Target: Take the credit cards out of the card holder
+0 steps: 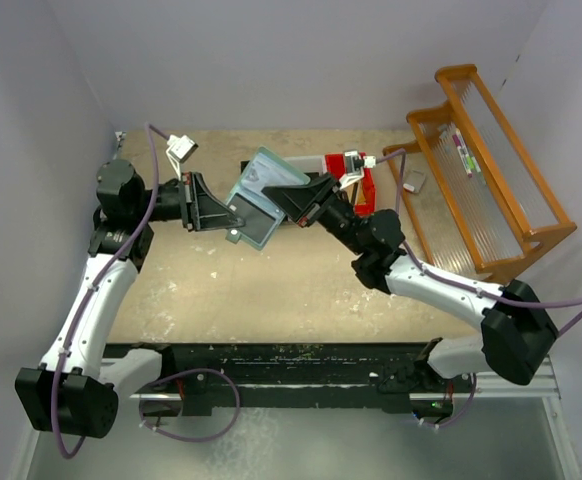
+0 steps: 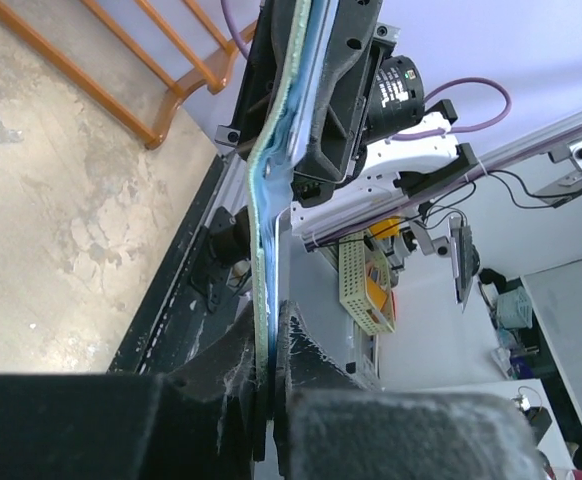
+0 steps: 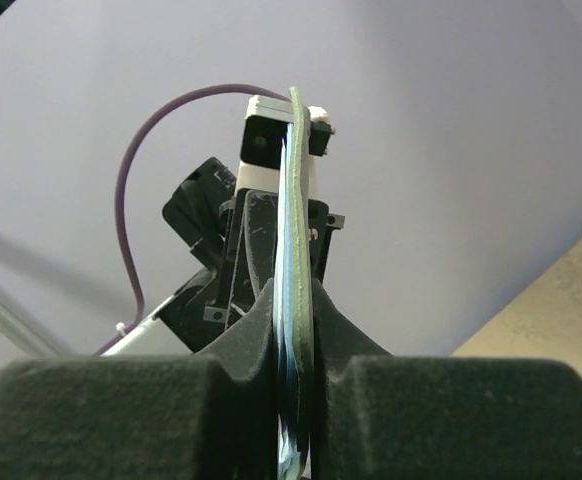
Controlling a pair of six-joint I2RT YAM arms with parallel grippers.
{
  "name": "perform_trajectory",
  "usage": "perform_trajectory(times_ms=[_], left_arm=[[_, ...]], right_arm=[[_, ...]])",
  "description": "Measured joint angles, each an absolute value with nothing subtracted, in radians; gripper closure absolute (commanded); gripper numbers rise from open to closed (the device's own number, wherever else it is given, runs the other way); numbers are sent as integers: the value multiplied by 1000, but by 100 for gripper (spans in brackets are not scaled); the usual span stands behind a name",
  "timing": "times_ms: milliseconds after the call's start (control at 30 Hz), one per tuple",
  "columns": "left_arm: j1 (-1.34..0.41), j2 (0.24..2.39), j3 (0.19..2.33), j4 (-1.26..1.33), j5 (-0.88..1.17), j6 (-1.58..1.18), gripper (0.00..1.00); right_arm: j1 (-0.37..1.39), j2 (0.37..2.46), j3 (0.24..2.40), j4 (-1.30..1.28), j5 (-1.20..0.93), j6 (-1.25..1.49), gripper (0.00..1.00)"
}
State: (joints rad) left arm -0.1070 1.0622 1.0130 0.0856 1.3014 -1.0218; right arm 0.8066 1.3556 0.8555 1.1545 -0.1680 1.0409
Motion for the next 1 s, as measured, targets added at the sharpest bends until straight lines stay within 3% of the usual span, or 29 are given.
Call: perform_trajectory(times_ms=[133,233,300,433,567,767,833,900,1000], left_arm=[[-106,1063,1028,-11,1308,-935,100],[-106,1073,1087,-162,1319,-802,100],[-106,1084,1138,-273,1325,-698,100],[-105,1122,1242,-502,1328,-479,100],[-105,1172,1309,-717,1327,-278,100],[-105,1243,1385,-969,1280,-35,98],[-105,1248,1390,-1005,1274,4,67],[-105,1247,1390,-1016,1269,23,45],[-105,1235,1373,-962,1261,-14,34]], right_arm=[[789,1353,852,1099,-194,1056,52],[712,1356,861,1042,-355,1063,37],[652,1383,910,985,-498,1054,37],[587,1486,1156,720,-767,918,49],[589,1489,1218,559,-917,806,64],[589,1490,1218,496,-1061,756,100],[589,1490,1214,509,-1078,761,100],[589,1490,1191,566,-1088,800,100],[589,1489,1134,696,-1072,894,100]])
